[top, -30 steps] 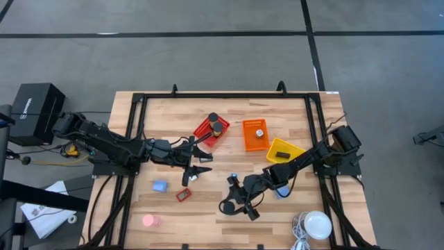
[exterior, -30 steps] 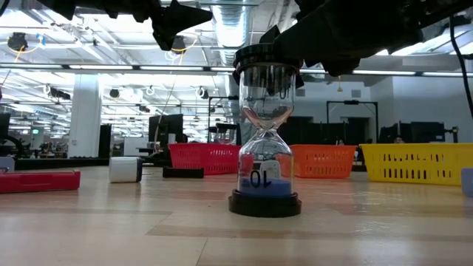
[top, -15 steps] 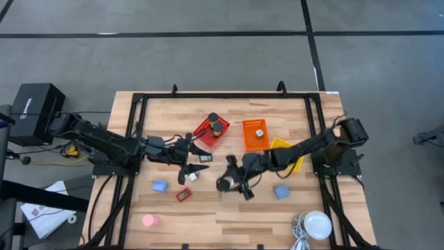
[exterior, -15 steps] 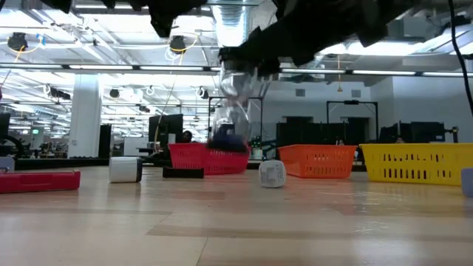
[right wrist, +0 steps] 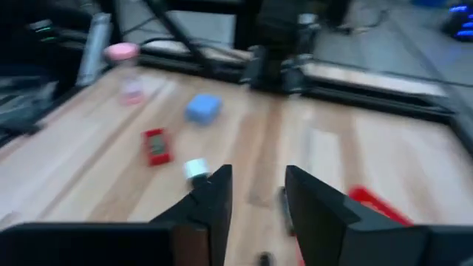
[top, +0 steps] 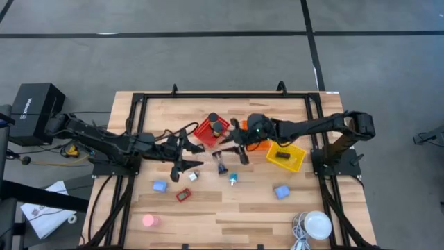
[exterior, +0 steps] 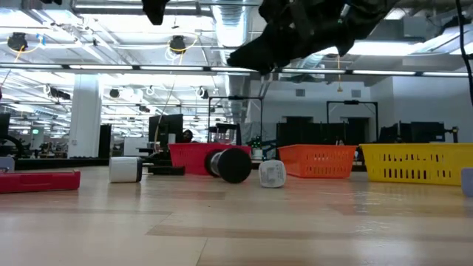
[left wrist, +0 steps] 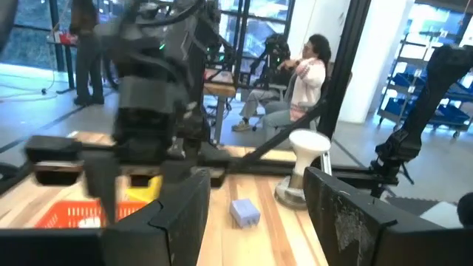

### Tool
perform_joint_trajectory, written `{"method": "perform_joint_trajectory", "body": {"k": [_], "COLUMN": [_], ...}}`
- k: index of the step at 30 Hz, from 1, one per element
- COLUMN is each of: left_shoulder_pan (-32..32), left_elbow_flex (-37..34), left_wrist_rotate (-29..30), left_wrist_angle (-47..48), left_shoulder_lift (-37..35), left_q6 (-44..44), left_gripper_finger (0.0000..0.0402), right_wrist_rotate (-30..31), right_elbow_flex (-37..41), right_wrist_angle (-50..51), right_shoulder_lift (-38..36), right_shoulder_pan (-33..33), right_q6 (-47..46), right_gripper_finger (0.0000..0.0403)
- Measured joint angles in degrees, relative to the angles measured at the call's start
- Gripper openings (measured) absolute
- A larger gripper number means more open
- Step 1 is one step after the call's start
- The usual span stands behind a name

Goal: Pick & Place Office items
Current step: Put the blue hourglass into the red bin

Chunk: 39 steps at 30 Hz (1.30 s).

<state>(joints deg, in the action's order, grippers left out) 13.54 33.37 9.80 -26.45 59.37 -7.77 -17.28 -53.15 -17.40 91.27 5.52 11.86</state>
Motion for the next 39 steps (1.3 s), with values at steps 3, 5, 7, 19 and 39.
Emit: {"method": "perform_joint_trajectory", "body": {"k": [3,5,7,19,39], "left_shoulder_pan": [-0.07,-0.07,-0.07,-0.07,-0.07], "left_elbow_flex": [-0.55,-0.57,-0.58,-0.59,-0.59], "left_wrist_rotate": [0.0,0.0,0.0,0.0,-0.04], "left_wrist_angle": [0.0,-0.25,-0.24,-0.63,-0.57], "left_shoulder_lift": [-0.28,-0.31,-0.28,-0.31,-0.31], "left_q6": [0.0,0.0,0.0,0.0,-0.17], "left_gripper_finger": [0.0214,0.0214,0.0214,0.0214,0.0214], "right_wrist_rotate": [0.36,0.65,0.92,10.05,9.88], "right_elbow_flex": [-0.05,0.18,-0.45,-6.52,-15.56], "right_wrist_angle": [-0.37,0.08,-1.33,14.74,20.91], "right_shoulder_lift": [2.0,2.43,3.67,4.32,25.44], "right_shoulder_pan": [-0.81,-1.48,-1.89,-3.67,-3.14], "right_q6": [0.59,0.38,0.5,-26.0,-44.01], "right_gripper_finger": [0.0132,0.0152,0.0177,0.0265,0.0265]}}
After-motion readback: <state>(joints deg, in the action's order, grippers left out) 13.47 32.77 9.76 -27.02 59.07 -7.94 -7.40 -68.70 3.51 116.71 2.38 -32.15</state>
